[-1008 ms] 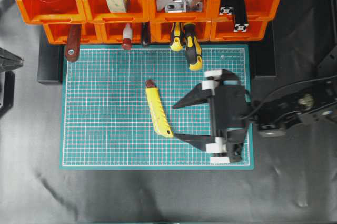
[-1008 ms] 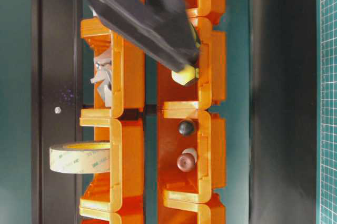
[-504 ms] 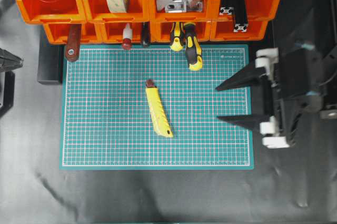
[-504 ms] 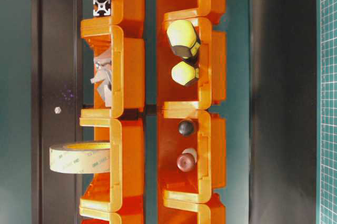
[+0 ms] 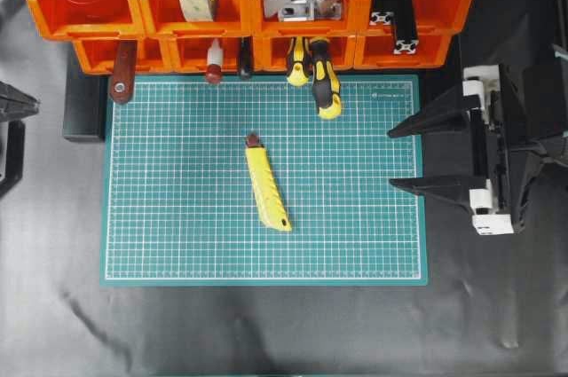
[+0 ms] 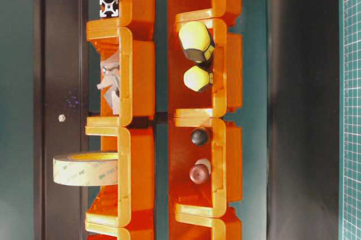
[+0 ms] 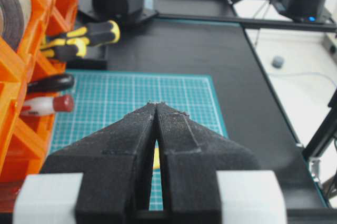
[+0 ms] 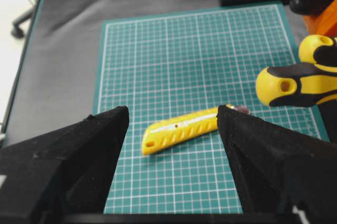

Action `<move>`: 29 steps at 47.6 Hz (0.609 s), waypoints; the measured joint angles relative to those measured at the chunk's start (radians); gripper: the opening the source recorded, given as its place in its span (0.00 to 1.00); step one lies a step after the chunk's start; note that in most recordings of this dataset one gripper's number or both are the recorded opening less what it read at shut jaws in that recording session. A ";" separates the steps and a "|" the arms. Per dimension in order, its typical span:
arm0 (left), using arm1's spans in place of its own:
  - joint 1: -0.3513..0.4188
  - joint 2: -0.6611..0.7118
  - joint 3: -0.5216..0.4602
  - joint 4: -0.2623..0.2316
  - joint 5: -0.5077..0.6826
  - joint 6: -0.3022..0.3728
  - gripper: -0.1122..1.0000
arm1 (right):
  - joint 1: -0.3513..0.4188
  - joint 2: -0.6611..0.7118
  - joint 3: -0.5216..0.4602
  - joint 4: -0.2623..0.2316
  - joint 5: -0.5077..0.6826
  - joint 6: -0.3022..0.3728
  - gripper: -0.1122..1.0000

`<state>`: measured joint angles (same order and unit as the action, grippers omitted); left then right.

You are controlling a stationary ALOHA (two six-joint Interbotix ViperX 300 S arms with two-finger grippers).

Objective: Pick cutter from container rack with right arm.

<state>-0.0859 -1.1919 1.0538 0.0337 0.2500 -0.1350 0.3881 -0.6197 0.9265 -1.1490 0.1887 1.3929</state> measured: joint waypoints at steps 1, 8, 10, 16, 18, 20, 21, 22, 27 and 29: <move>0.002 0.000 0.002 -0.002 0.000 0.000 0.11 | 0.000 0.000 0.000 0.000 0.000 0.000 0.70; 0.002 0.000 0.000 0.000 0.000 -0.002 0.11 | 0.000 0.000 0.006 -0.002 0.000 0.002 0.70; 0.002 0.000 0.000 -0.002 -0.002 -0.003 0.11 | 0.000 0.000 0.008 -0.002 0.000 0.002 0.70; 0.002 0.000 0.000 -0.002 -0.002 -0.005 0.11 | 0.000 0.000 0.011 0.000 0.000 0.002 0.70; 0.002 0.000 0.000 -0.002 0.000 -0.003 0.11 | 0.000 -0.002 0.009 0.000 0.000 0.002 0.70; 0.002 0.000 0.000 0.000 0.000 -0.005 0.11 | 0.000 -0.002 0.011 0.000 0.000 0.002 0.70; 0.002 0.000 0.002 -0.002 0.000 -0.005 0.11 | 0.000 -0.002 0.011 0.000 0.000 0.002 0.70; 0.002 0.000 0.002 0.000 -0.002 -0.005 0.11 | 0.000 0.000 0.012 0.000 0.000 0.002 0.70; 0.002 0.002 0.002 0.000 0.000 -0.005 0.11 | 0.000 0.000 0.020 0.006 0.000 0.003 0.70; 0.002 0.000 0.002 -0.002 0.000 -0.005 0.11 | 0.000 -0.002 0.021 0.011 0.000 0.003 0.70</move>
<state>-0.0844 -1.1919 1.0554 0.0322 0.2500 -0.1396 0.3881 -0.6213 0.9480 -1.1382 0.1887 1.3959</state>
